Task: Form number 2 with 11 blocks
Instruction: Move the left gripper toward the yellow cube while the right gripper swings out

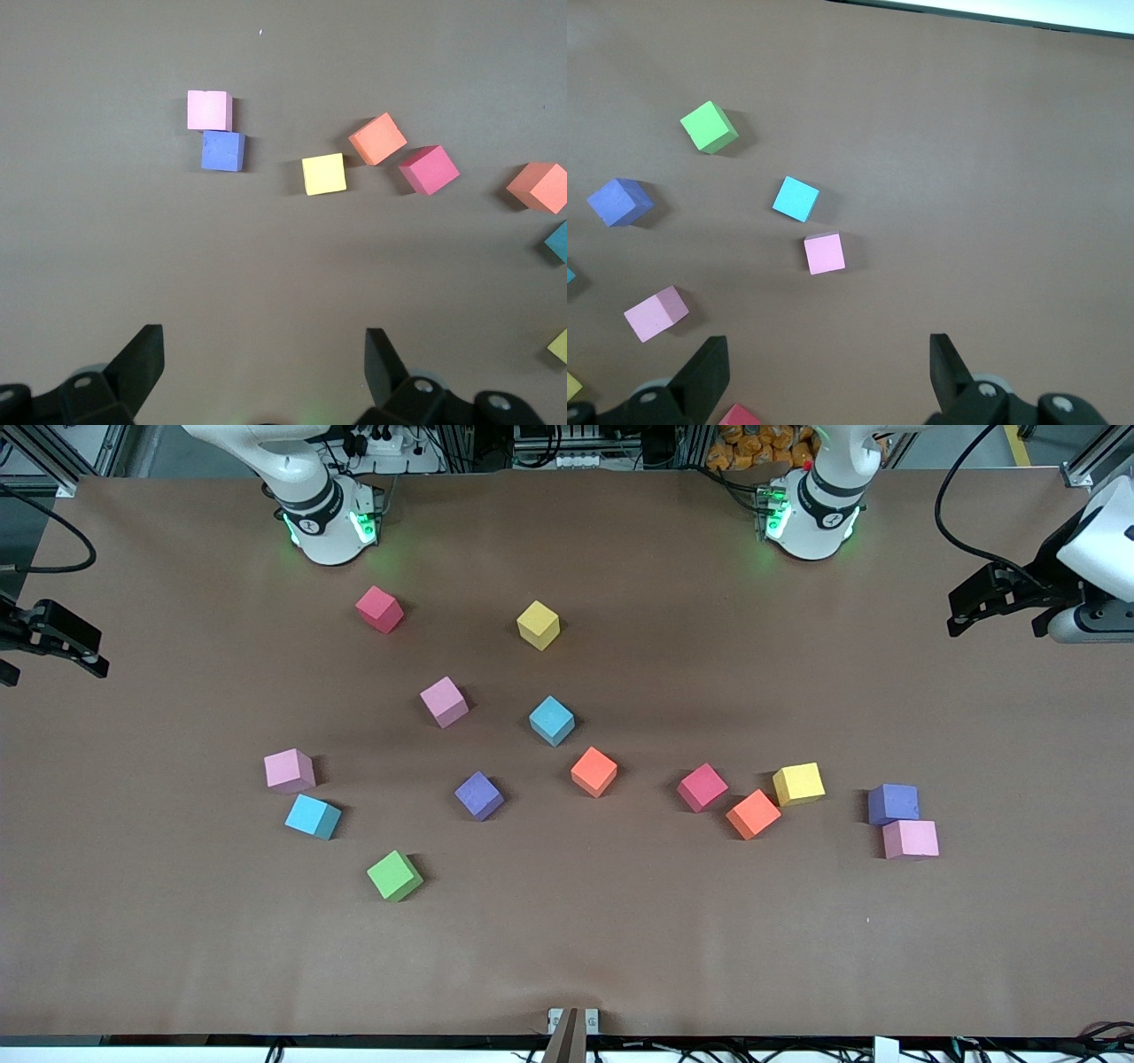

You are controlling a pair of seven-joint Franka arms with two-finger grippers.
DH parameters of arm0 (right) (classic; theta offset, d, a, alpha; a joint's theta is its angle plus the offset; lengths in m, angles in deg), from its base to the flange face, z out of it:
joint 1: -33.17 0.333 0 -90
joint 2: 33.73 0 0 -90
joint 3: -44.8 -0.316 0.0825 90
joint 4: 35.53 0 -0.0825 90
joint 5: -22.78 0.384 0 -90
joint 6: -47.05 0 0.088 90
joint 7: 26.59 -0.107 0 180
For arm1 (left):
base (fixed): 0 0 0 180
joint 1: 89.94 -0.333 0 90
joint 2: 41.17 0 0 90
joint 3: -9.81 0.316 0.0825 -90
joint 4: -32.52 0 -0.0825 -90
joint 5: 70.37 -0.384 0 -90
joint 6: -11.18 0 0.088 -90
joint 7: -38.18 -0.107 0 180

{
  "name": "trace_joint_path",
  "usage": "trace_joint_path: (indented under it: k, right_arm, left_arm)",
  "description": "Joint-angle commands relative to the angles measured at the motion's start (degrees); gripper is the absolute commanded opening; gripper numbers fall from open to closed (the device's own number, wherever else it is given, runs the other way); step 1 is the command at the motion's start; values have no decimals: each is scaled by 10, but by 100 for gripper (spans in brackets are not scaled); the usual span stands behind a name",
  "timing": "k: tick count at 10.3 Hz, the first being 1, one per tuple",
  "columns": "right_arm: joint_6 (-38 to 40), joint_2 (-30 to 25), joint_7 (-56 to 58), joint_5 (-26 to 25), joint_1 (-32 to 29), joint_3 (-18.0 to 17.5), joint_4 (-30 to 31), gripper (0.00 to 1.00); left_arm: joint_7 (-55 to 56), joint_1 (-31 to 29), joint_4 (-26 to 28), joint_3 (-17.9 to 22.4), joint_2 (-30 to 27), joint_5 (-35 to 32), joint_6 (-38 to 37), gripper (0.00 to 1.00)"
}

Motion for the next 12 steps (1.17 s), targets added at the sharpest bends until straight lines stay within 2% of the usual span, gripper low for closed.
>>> trace_joint_path:
  k: [1, 4, 7, 9, 12]
  right_arm:
    - [8, 6, 7, 9, -7, -5, -13, 100]
    - [8, 6, 7, 9, -9, -5, -13, 100]
    - [8, 6, 7, 9, -9, -5, -13, 100]
    - [8, 7, 8, 9, -9, -5, -13, 100]
    - [9, 18, 8, 8, 6, -6, -12, 100]
  left_arm:
    - [-11, -2, 1, 0, -12, 15, -11, 100]
    - [-11, 1, 3, -4, -4, 15, -5, 100]
    - [-1, 42, 29, -14, 15, 18, 29, 100]
    - [0, 51, 72, -47, 16, 19, 77, 100]
    - [82, 52, 103, -104, 22, 18, 87, 100]
